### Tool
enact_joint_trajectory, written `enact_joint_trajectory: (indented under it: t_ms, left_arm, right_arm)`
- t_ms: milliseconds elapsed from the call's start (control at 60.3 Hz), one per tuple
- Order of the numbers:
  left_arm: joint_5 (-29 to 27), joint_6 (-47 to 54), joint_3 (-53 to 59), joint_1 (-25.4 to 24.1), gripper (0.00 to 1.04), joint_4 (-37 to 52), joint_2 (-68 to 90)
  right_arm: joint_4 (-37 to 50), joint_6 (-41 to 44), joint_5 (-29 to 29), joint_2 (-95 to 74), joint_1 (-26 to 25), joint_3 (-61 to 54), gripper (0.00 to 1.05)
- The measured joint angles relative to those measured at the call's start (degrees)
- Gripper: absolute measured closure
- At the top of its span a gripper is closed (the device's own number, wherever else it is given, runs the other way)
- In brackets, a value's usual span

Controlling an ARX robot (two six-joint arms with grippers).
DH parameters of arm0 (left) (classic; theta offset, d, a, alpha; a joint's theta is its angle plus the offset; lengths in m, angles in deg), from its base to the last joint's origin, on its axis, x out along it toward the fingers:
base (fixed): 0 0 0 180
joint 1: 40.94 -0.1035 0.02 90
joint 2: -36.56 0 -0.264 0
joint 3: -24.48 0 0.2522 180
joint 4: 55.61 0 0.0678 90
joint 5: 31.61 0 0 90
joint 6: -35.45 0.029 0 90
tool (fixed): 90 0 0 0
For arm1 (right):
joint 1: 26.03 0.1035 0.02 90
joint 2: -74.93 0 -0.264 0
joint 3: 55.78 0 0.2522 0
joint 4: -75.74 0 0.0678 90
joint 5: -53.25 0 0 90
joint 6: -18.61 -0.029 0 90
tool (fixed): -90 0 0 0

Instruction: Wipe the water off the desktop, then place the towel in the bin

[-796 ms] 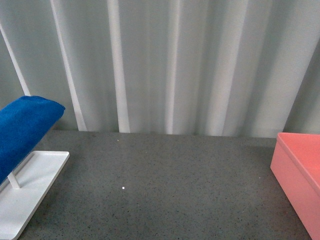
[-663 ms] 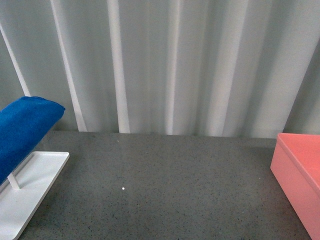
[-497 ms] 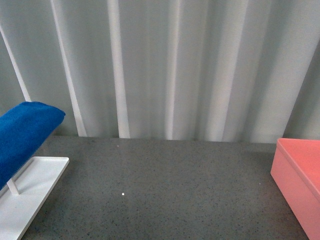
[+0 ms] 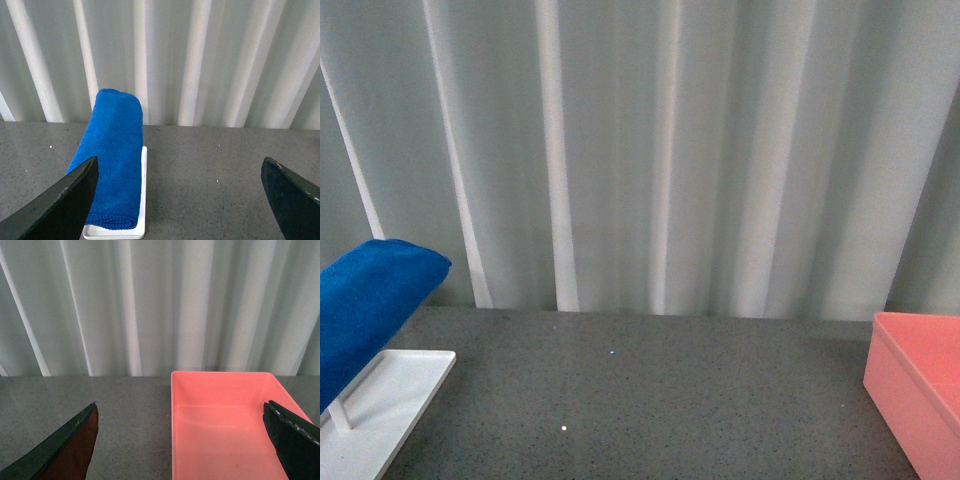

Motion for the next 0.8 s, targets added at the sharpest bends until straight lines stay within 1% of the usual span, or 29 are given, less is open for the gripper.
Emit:
enact_joint_trajectory:
  t_ms: [448,464,481,497,514,547,597,613,646,746,796]
  left_arm:
    - [0.13,-0.24,-0.07,-0.04,0.07,-0.22,0.17]
    - [0.5,-2.21,-0.48,-0.2,0.07,-1.88,1.01]
    - [1.66,-4.79,-1.68,-0.61,0.07,-5.51,2.71]
    - [1.86,-5.92,-2.05,-0.81,0.07,-6.38,3.52]
    - [3.32,-8.26,-2.67,-1.36,0.07,-7.41,5.35]
    - [4.87,-12.31,-3.17,-2.36,0.07,-7.32,8.24]
    - [7.87,-16.81,-4.04,-4.94,0.07,-4.59,13.29]
    - [8.13,-17.27,-4.26,-5.4,0.07,-4.0,14.08]
    - [10.56,-18.82,-5.64,-7.02,0.07,-1.31,17.68]
    - [13.88,-17.77,-12.0,-9.01,0.07,5.88,29.33]
    - [14.91,-15.56,-15.67,-9.07,0.07,7.48,35.5]
  right_arm:
    - [0.0,0.0,0.0,0.0,0.0,0.0,0.07]
    - [0.0,0.0,0.0,0.0,0.0,0.0,0.07]
    - [0.0,0.0,0.0,0.0,0.0,0.0,0.07]
    - [0.0,0.0,0.0,0.0,0.0,0.0,0.07]
    - [0.0,0.0,0.0,0.0,0.0,0.0,0.07]
    - [0.0,0.0,-0.04,0.0,0.0,0.0,0.07]
    - [0.0,0.0,-0.02,0.0,0.0,0.0,0.07]
    - [0.0,0.0,0.0,0.0,0.0,0.0,0.07]
    - [0.0,0.0,0.0,0.0,0.0,0.0,0.07]
    - [0.0,0.0,0.0,0.0,0.0,0.0,0.07]
    - [0.0,0.02,0.0,0.0,0.0,0.0,0.07]
